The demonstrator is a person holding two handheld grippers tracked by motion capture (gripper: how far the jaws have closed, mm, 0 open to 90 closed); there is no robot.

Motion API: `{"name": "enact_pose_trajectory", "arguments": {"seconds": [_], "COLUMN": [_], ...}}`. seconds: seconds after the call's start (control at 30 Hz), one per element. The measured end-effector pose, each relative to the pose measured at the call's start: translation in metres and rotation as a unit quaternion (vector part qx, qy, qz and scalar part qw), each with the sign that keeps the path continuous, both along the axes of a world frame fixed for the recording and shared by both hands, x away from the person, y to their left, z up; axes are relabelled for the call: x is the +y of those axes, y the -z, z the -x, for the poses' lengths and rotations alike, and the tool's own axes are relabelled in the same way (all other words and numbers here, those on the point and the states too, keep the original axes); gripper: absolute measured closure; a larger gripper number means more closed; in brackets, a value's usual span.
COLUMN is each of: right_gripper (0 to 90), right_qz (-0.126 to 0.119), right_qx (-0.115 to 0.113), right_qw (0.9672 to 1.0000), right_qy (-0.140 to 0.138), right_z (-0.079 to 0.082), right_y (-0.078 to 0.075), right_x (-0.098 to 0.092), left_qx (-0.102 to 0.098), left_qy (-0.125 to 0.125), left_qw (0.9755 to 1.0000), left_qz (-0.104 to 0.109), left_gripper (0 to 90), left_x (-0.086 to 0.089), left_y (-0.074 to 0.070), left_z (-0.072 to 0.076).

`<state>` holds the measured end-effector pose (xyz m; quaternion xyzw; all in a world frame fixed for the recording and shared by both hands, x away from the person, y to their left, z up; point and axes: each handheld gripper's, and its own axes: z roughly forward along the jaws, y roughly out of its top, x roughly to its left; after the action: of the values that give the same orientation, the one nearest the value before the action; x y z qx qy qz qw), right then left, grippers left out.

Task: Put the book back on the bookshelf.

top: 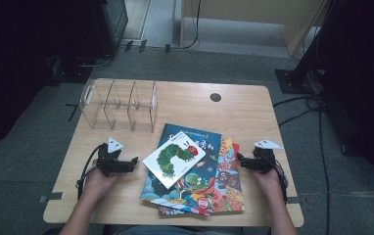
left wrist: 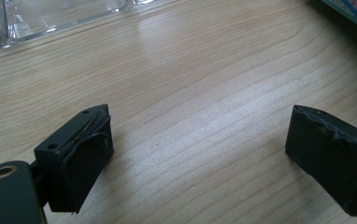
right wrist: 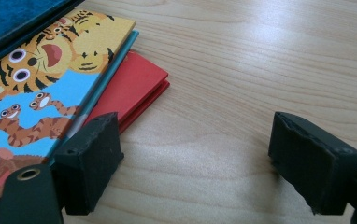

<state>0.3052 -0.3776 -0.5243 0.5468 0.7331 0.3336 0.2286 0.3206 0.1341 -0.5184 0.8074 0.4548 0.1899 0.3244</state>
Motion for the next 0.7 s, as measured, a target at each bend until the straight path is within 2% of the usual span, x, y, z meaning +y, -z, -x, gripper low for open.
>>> {"name": "enact_pose_trajectory", "arguments": {"seconds": [0.27,0.37,0.43,0.53,0.57,0.6,0.67,0.7], "right_gripper": [16.5,17.5,27.0,32.4,40.5,44.3,51.5,51.5], "right_qz": [0.000,-0.002,-0.005,-0.028,-0.033,-0.033,-0.044,-0.044], "right_qx": [0.000,0.001,0.004,0.020,0.026,0.025,0.024,0.024], "right_qw": [1.0000,1.0000,1.0000,0.9994,0.9990,0.9990,0.9985,0.9985], "right_qy": [-0.001,0.000,-0.001,-0.003,-0.012,-0.014,-0.024,-0.024], "right_z": [0.000,0.000,0.000,-0.001,0.000,0.000,0.002,0.002], "right_y": [0.000,0.000,-0.002,-0.007,-0.010,-0.011,-0.016,-0.016], "right_x": [0.000,0.000,-0.001,-0.003,-0.004,-0.004,-0.003,-0.003], "left_qx": [0.003,0.013,0.019,0.028,0.034,0.041,0.056,0.064], "left_qy": [0.007,0.010,0.011,0.018,0.017,0.021,0.029,0.032], "left_qw": [1.0000,0.9999,0.9997,0.9994,0.9992,0.9988,0.9977,0.9972], "left_qz": [-0.001,-0.005,-0.010,0.002,0.013,0.019,0.024,0.023], "left_gripper": [7.7,7.7,9.0,25.3,33.0,39.5,42.7,42.7], "left_x": [0.000,-0.002,-0.003,-0.001,-0.001,0.000,0.001,0.001], "left_y": [-0.001,-0.003,-0.005,-0.010,-0.011,-0.013,-0.015,-0.017], "left_z": [0.000,0.000,0.000,0.000,0.000,-0.001,-0.002,-0.003]}}
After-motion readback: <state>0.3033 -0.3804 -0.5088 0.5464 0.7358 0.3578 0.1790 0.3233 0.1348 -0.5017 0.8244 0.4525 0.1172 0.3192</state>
